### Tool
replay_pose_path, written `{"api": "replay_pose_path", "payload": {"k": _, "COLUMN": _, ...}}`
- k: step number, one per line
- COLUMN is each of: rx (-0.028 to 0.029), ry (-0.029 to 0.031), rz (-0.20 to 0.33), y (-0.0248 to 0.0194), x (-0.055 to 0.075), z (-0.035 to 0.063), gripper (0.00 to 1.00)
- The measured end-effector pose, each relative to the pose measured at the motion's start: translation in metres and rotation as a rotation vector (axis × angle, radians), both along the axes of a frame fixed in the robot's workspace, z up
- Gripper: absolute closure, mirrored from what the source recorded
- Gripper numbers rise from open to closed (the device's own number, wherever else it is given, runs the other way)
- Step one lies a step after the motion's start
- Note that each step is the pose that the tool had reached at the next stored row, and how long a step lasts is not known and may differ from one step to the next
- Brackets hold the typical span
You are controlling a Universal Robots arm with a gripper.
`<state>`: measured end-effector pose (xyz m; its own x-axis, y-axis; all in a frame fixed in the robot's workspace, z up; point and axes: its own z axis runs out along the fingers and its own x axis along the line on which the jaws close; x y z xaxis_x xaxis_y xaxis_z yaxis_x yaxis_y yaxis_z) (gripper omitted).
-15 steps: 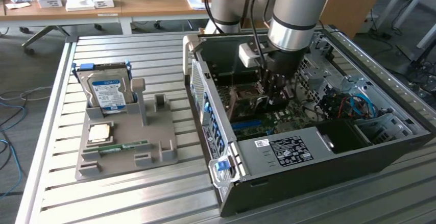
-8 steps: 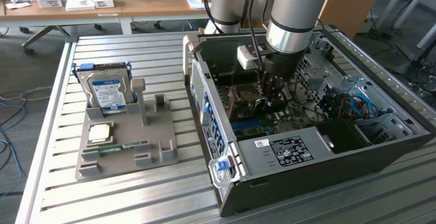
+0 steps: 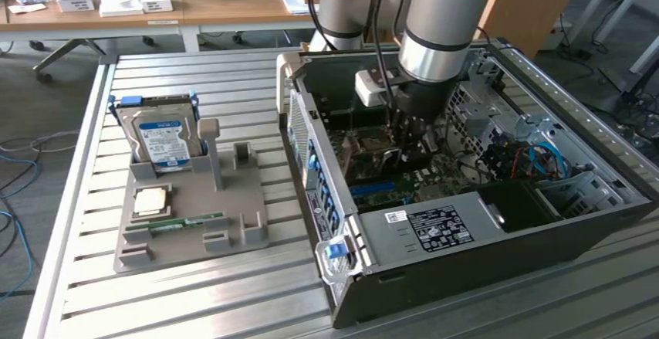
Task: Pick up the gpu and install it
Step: 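Insert the gpu into the slot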
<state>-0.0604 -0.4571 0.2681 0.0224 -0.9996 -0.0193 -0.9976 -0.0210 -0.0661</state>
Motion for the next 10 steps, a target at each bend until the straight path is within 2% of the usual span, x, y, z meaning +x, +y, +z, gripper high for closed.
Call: {"api": "replay_pose_path", "payload": {"k": 10, "rx": -0.0004, "ry": 0.0, "rz": 0.0, "y": 0.0004, "x": -0.0048, "z": -0.005, "gripper": 0.73}}
